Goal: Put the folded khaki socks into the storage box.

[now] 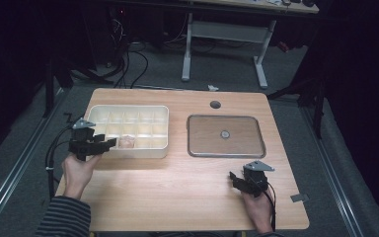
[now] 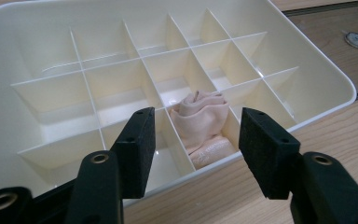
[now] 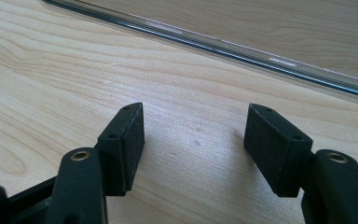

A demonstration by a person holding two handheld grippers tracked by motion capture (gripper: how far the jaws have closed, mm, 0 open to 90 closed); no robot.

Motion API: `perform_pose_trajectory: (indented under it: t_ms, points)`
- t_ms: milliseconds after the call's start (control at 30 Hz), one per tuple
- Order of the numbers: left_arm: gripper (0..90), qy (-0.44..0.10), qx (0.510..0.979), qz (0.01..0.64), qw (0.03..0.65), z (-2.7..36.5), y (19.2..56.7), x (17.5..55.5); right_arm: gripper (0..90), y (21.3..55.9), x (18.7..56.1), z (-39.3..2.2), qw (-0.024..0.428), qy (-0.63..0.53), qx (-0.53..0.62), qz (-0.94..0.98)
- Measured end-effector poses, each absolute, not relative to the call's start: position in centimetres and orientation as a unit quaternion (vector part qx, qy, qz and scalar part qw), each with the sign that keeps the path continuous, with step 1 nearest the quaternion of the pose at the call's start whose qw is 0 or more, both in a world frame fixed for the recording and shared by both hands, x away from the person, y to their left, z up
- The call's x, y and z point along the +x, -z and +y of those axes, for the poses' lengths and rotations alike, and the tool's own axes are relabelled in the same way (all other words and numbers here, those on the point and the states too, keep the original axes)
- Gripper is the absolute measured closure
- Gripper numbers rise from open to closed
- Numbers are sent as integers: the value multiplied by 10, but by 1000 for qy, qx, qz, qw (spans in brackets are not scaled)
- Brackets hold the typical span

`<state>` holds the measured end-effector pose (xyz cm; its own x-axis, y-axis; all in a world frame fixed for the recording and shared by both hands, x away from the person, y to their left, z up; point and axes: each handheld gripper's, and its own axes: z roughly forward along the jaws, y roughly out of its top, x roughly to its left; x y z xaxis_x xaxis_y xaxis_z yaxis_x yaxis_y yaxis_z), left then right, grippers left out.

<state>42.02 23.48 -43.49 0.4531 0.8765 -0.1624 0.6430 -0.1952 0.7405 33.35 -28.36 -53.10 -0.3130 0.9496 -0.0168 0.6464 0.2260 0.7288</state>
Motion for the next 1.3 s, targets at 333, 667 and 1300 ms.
perform_pose_trajectory:
  t_ms: [333, 667, 1300]
  points:
    - [424, -153, 745, 516, 393, 242, 434, 410, 382, 531, 334, -284, 239, -317, 535, 746]
    - [423, -154, 745, 497, 417, 245, 435, 398, 382, 531, 334, -284, 239, -317, 535, 746]
    - [448, -120, 734, 496, 448, 250, 440, 378, 382, 531, 334, -284, 239, -317, 535, 746]
